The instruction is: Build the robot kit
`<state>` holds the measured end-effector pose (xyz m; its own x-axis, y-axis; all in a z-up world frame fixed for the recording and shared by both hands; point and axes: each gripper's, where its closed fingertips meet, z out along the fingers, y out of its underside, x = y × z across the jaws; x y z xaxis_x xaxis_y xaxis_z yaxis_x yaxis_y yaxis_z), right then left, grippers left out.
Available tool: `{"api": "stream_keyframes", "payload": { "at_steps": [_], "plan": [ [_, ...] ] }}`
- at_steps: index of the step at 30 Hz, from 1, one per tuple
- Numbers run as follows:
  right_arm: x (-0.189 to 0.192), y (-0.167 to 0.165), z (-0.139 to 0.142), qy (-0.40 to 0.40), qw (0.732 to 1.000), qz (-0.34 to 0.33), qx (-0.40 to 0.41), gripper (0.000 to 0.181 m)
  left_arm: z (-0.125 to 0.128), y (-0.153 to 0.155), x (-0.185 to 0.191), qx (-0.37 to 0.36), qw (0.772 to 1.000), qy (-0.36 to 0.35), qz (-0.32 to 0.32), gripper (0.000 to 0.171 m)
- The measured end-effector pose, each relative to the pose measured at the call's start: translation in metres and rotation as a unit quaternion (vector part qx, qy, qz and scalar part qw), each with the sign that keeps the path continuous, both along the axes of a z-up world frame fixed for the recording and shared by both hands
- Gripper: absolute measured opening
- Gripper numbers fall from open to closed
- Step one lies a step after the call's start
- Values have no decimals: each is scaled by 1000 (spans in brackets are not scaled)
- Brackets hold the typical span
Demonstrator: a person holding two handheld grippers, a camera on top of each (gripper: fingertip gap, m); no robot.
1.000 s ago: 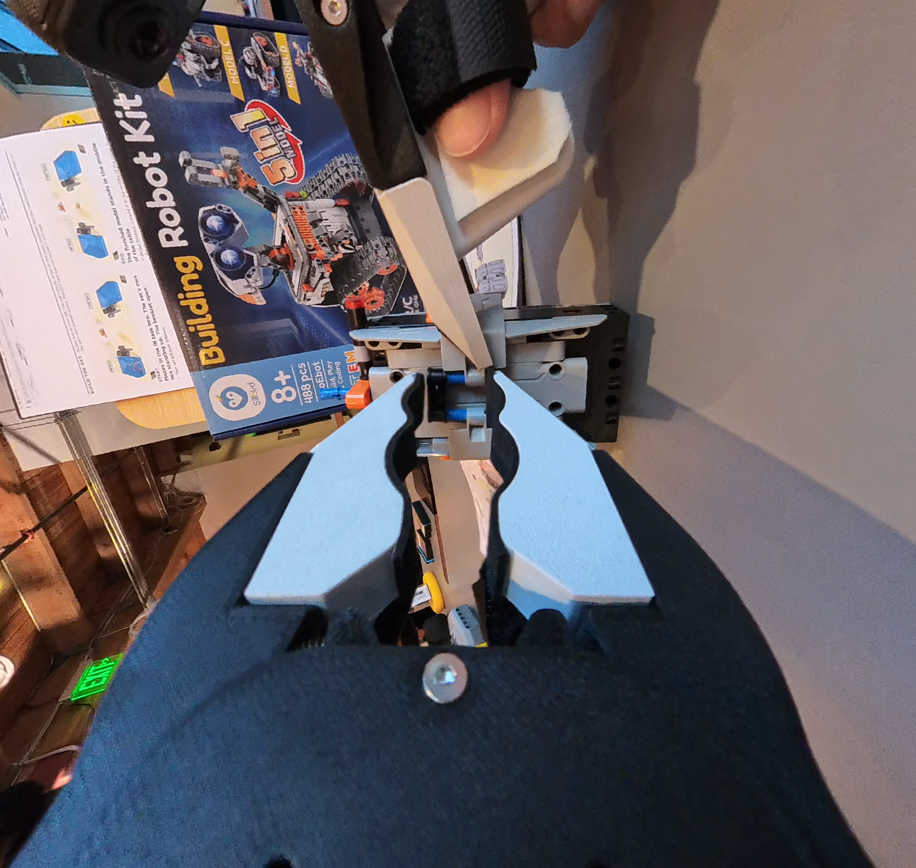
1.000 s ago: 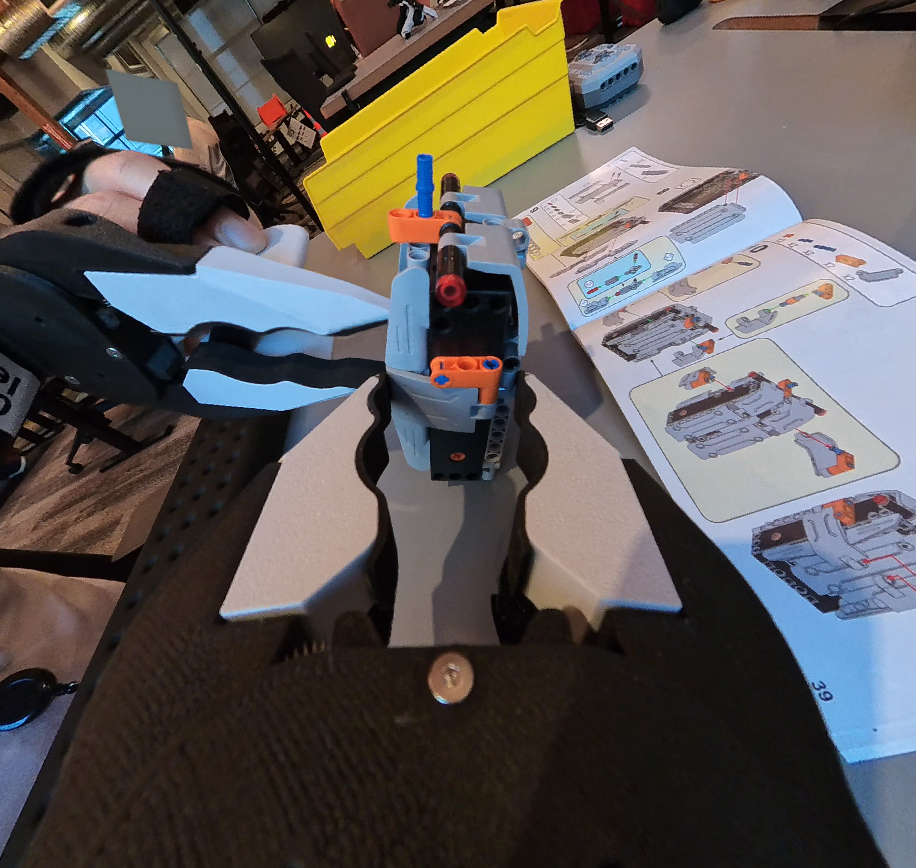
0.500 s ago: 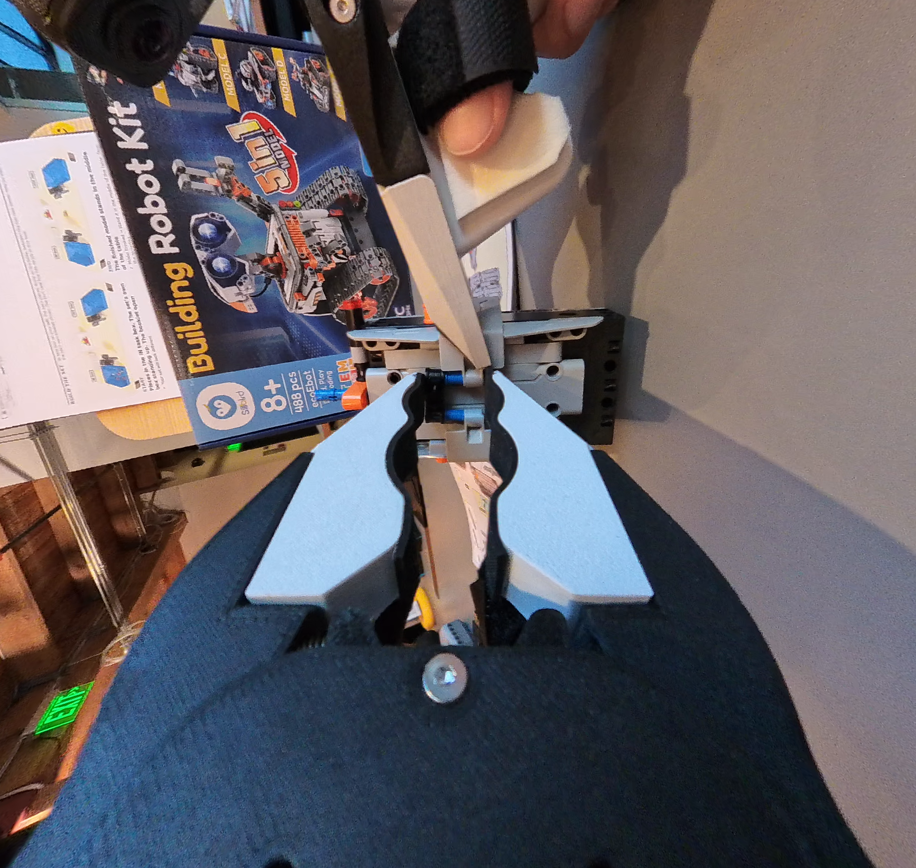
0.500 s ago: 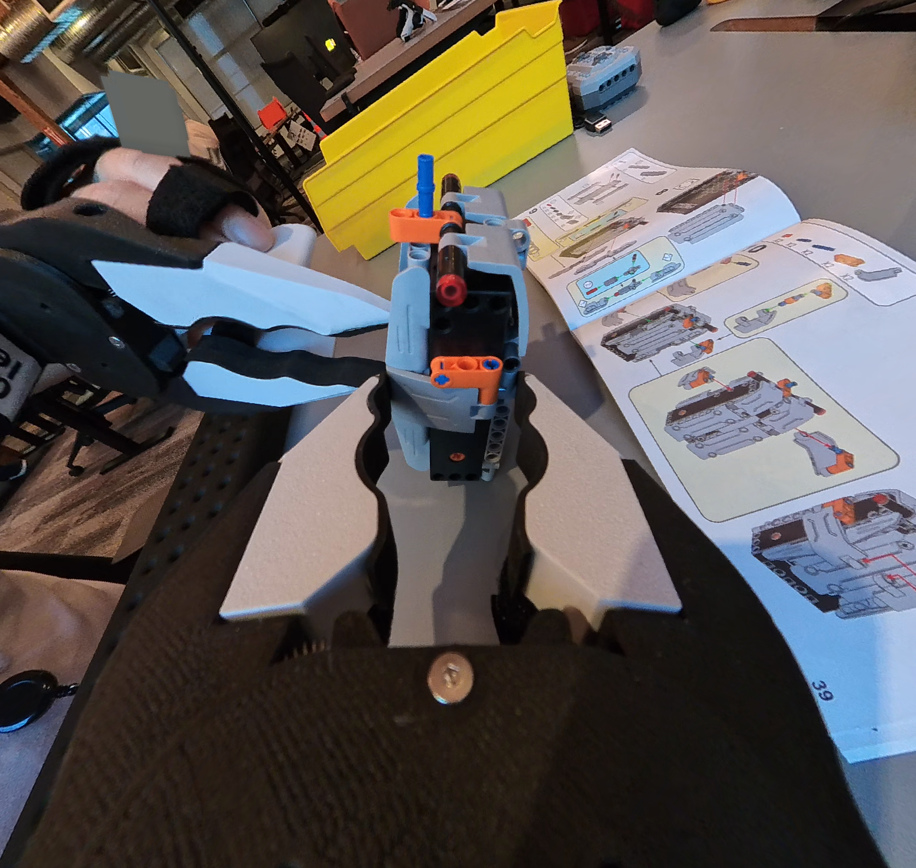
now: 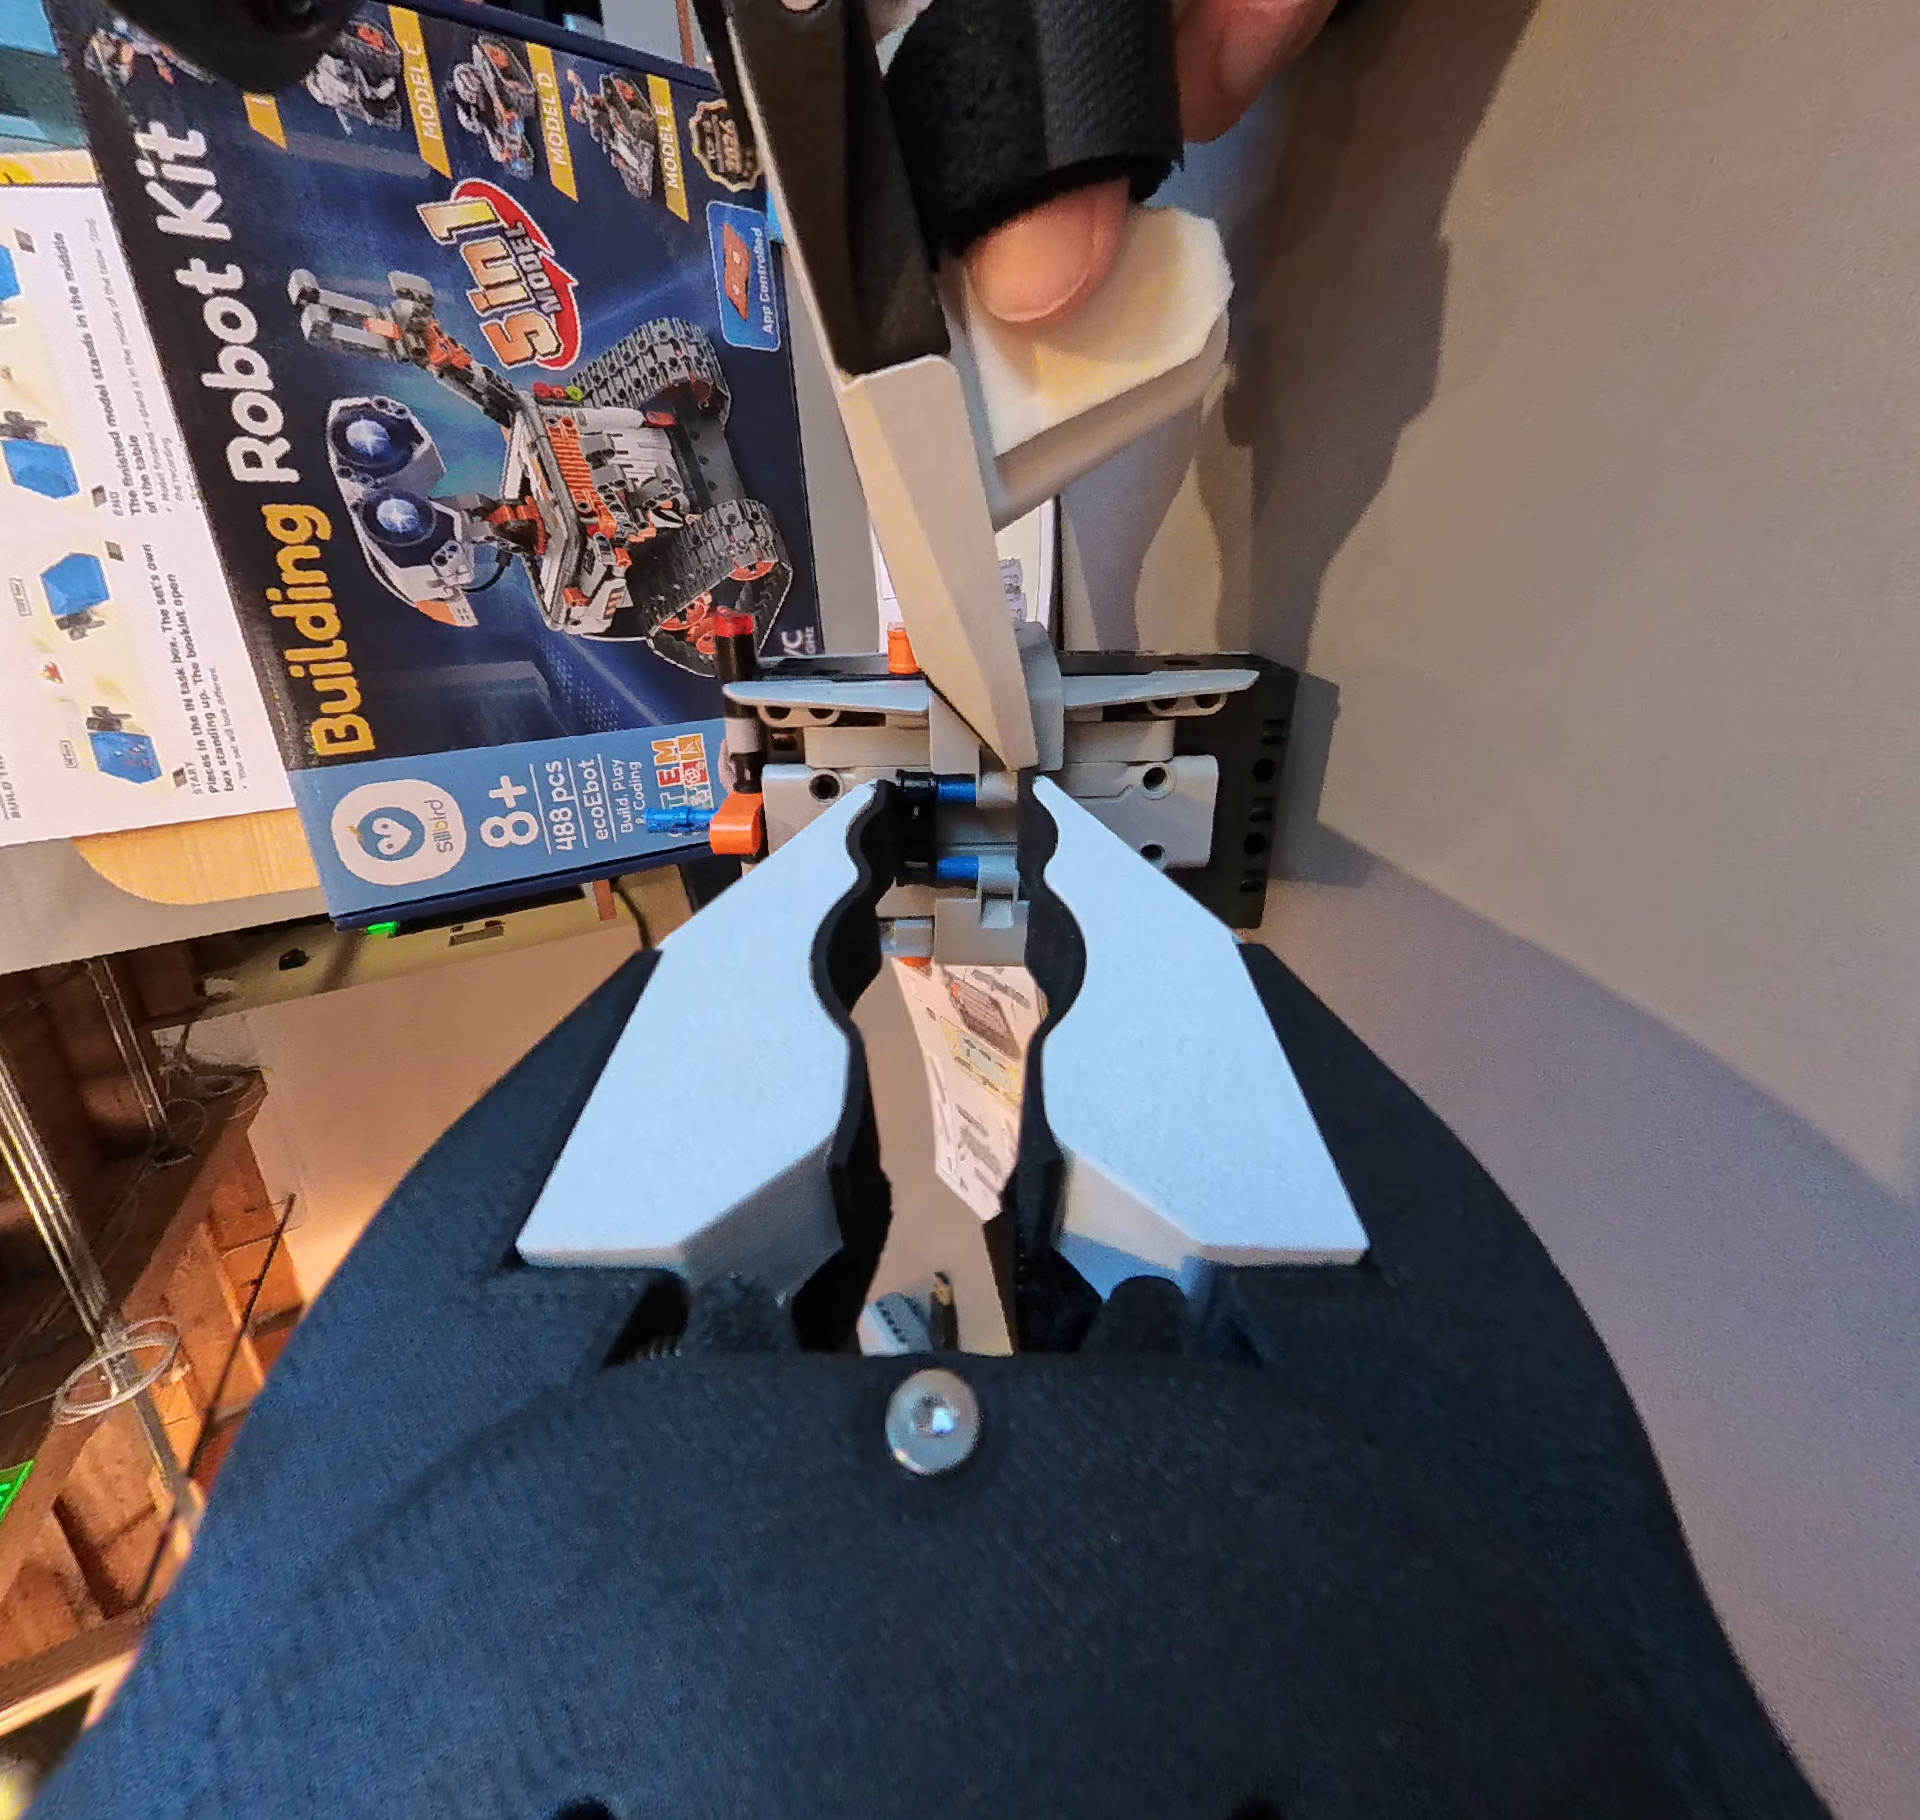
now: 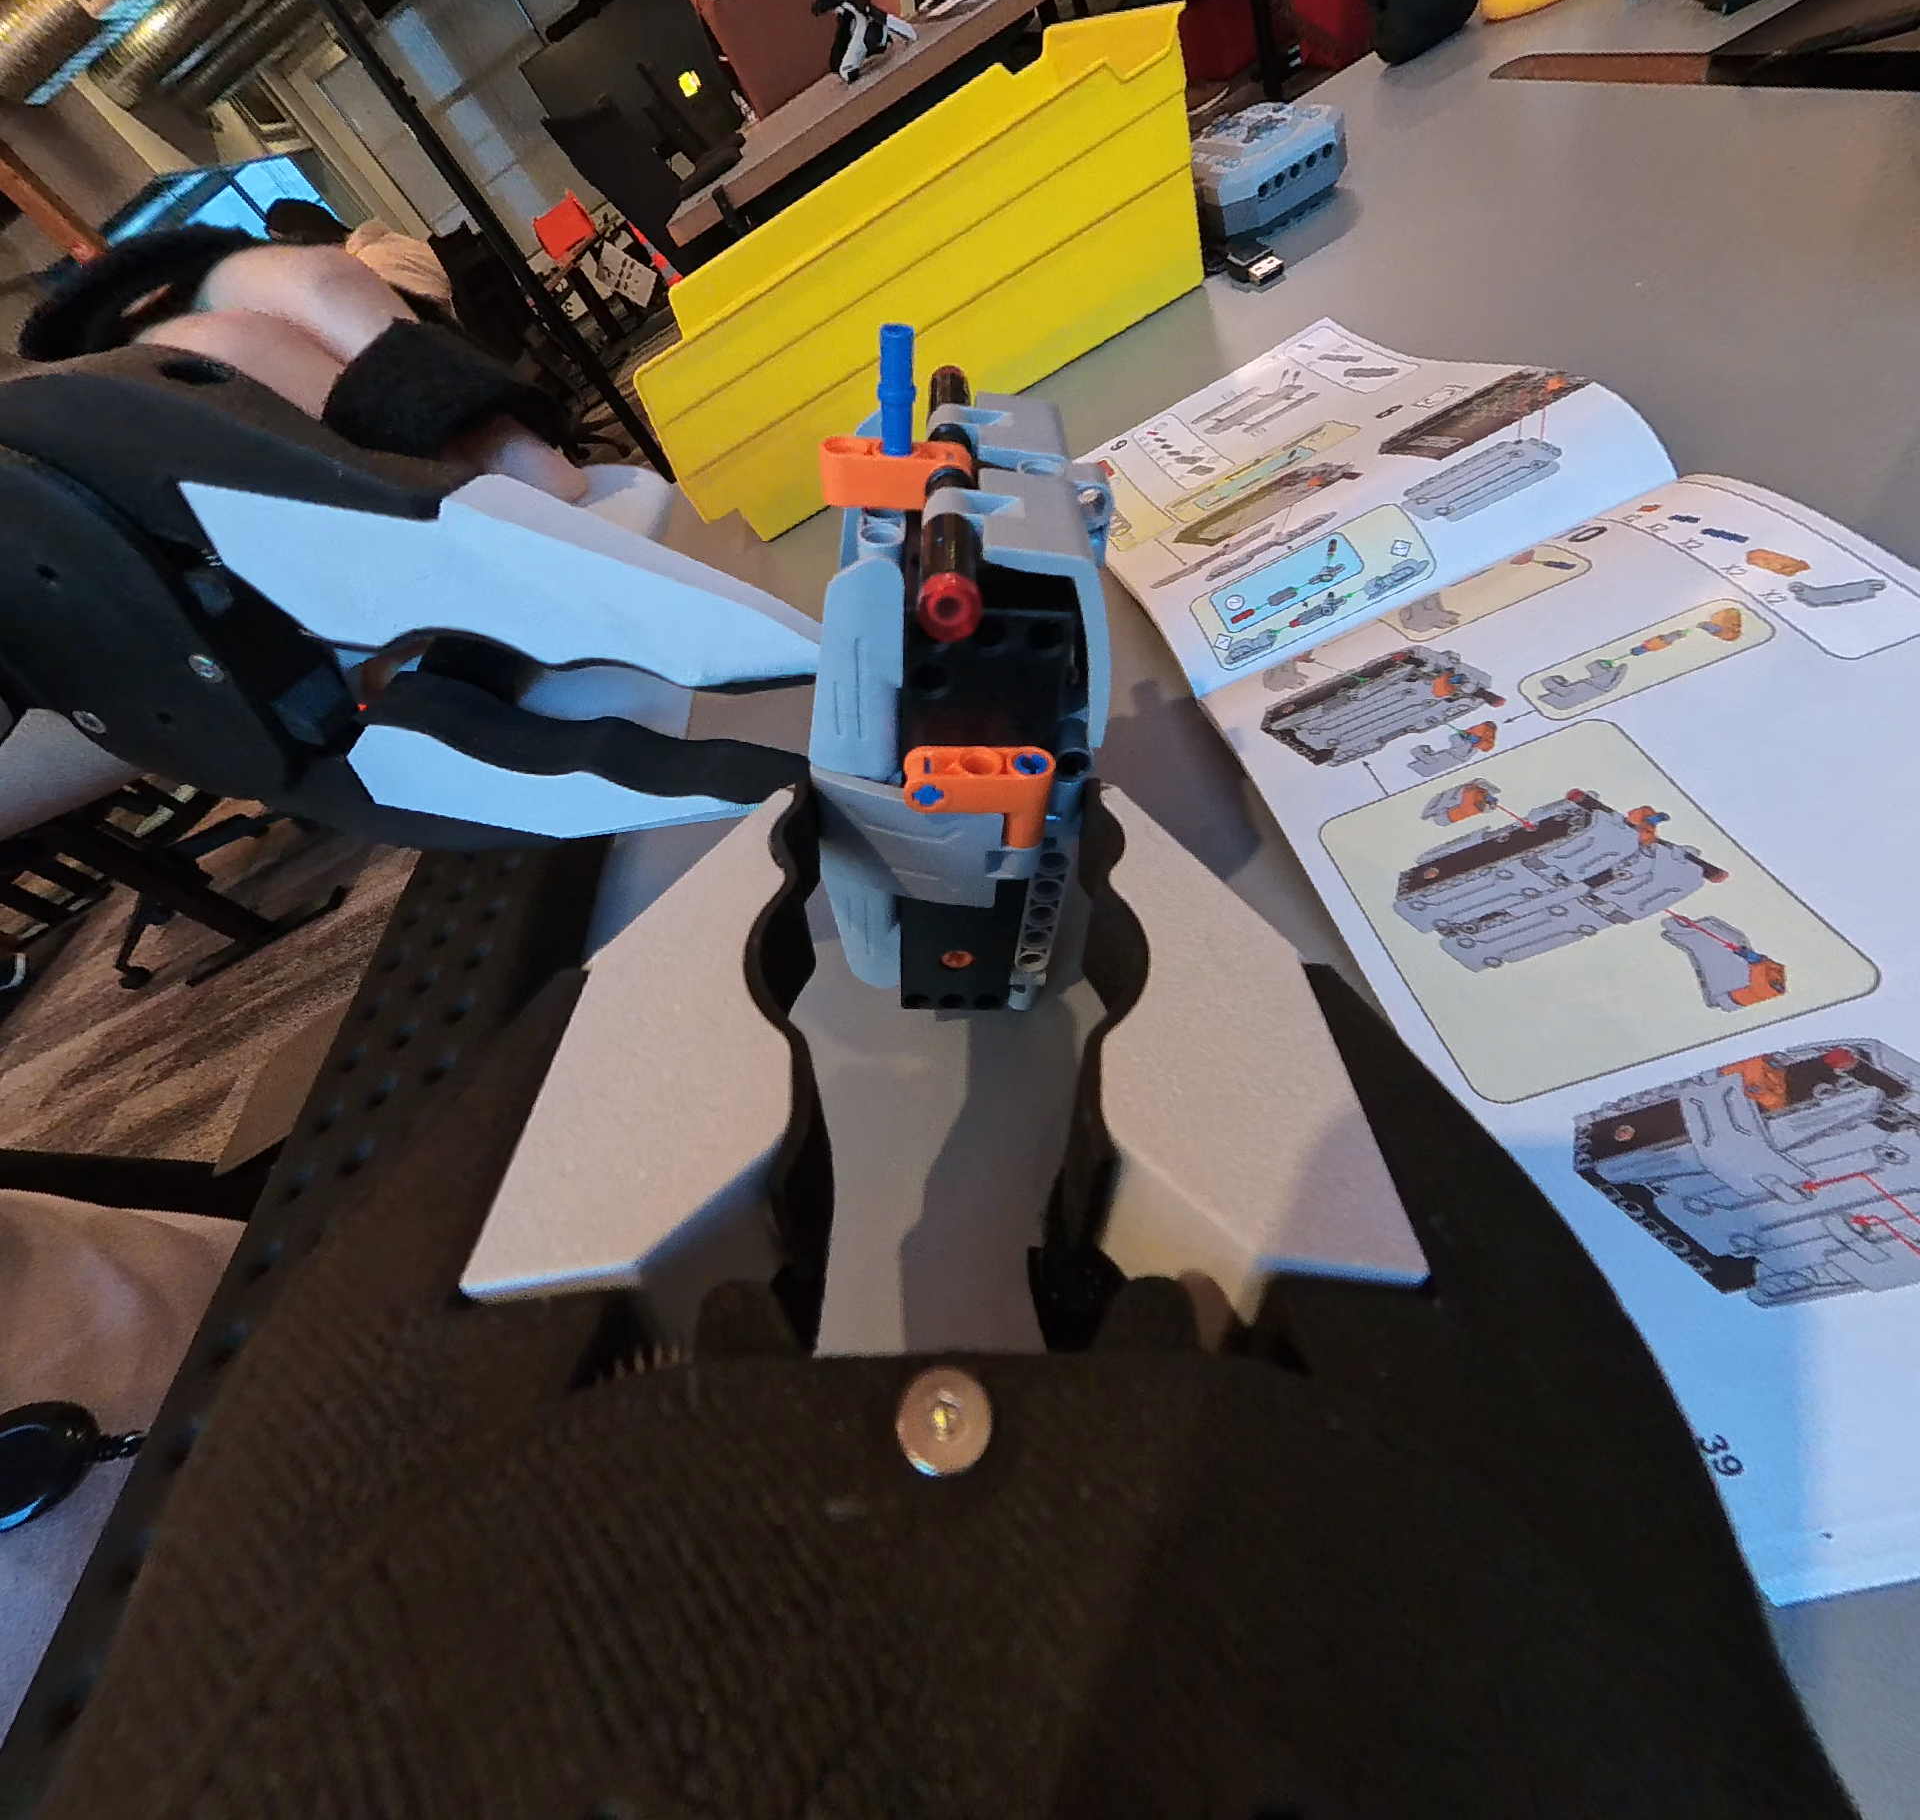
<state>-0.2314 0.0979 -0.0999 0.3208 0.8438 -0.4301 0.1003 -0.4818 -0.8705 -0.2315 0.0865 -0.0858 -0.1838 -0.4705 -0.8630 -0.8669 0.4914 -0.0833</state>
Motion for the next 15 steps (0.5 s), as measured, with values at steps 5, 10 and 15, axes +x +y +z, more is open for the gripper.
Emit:
{"api": "stream_keyframes", "payload": {
  "at_steps": [5,10,15],
  "plan": [
    [0,-1,0,-1,1000,1,4,50,0,0,0,-14,1000,11,1,21],
    [0,0,0,0,1000,0,3,50,0,0,-1,-19,1000,-9,22,21],
    [-1,-1,1,-2,1000,0,9,50,0,0,-2,-7,999,-22,40,21]
  ]
}}
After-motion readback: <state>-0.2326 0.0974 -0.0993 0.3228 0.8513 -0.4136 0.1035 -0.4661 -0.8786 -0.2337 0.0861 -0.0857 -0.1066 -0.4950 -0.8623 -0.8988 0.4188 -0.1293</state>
